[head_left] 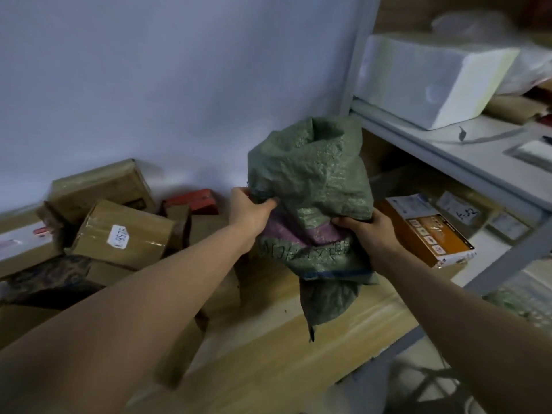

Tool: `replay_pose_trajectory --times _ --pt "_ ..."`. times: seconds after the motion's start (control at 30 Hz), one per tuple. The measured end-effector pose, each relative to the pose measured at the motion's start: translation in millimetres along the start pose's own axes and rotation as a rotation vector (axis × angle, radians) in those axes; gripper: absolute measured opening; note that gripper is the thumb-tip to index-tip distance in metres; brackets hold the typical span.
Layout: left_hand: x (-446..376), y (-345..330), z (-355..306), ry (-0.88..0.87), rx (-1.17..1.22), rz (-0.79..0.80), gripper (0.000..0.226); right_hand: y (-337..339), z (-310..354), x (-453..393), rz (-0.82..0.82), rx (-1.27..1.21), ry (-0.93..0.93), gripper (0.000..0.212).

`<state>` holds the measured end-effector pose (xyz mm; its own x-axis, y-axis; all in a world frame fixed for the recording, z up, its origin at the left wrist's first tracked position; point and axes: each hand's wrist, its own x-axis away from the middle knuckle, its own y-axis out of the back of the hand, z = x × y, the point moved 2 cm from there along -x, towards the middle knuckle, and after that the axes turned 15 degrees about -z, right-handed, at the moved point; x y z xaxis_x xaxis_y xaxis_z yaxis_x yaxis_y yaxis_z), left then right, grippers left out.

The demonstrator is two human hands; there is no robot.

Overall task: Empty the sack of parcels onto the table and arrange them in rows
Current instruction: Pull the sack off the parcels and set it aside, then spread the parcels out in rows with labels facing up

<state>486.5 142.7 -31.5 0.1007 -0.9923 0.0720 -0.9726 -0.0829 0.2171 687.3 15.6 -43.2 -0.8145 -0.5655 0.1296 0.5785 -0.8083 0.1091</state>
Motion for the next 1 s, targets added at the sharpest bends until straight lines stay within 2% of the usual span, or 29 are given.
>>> replay_pose_trajectory --times 0.1,0.2,0.3,0.4,0.43,0.5,0.53,0.57,0.63,0.67,0.73,0.8,0.87,1.0 --pt "-28.8 -17.1 12.4 0.018 0.010 -0.044 0.056 -24.9 -4.9 -31.7 0.037 0.006 0.022 0.037" --pt "-58.6 -38.2 18.6 -0.002 -0.046 -0.154 0.061 -54.6 -13.0 -80.5 0.058 0.102 0.053 0.033" --pt "-92.2 -69.0 24.8 0.013 -0.109 -0.160 0.059 -77.8 -13.8 -137.1 0.017 0.257 0.139 0.068" --pt "-124.1 -103.9 37.3 0.028 -0.226 -0.093 0.064 -93.5 -25.0 -187.6 -0.022 0.661 0.178 0.064" --pt "-130.2 -114.2 41.2 0.021 -0.319 -0.063 0.062 -97.3 -33.7 -202.6 -0.081 0.792 0.193 0.072" --pt "-138.5 -131.6 54.2 0.021 -0.459 -0.006 0.061 -106.7 -37.3 -212.3 -0.193 0.789 0.256 0.089" --pt "-140.8 -139.5 61.3 0.051 -0.448 0.047 0.064 -113.9 -39.4 -210.3 -0.186 0.722 0.362 0.092" --pt "-142.1 -147.3 67.5 0.090 -0.391 0.107 0.069 -122.5 -44.9 -206.6 -0.124 0.691 0.488 0.092" --pt "-145.6 -161.9 80.3 0.176 -0.268 0.221 0.067 -141.9 -63.1 -201.7 0.091 0.836 0.686 0.091" --pt "-148.3 -167.0 85.9 0.222 -0.233 0.252 0.060 -148.8 -72.3 -202.9 0.188 0.951 0.717 0.092" --pt "-151.3 -170.4 91.7 0.253 -0.227 0.280 0.055 -156.3 -86.2 -215.4 0.320 1.107 0.668 0.094" --pt "-152.7 -165.6 92.8 0.168 -0.312 0.286 0.051 -159.7 -91.9 -230.8 0.372 1.210 0.633 0.095" --pt "-155.5 -154.0 90.2 0.007 -0.404 0.246 0.041 -162.9 -92.0 -236.4 0.347 1.275 0.650 0.096" --pt "-151.4 -109.6 62.7 -0.173 -0.437 0.136 0.024 -169.0 -86.4 -209.8 0.116 1.159 0.708 0.095"
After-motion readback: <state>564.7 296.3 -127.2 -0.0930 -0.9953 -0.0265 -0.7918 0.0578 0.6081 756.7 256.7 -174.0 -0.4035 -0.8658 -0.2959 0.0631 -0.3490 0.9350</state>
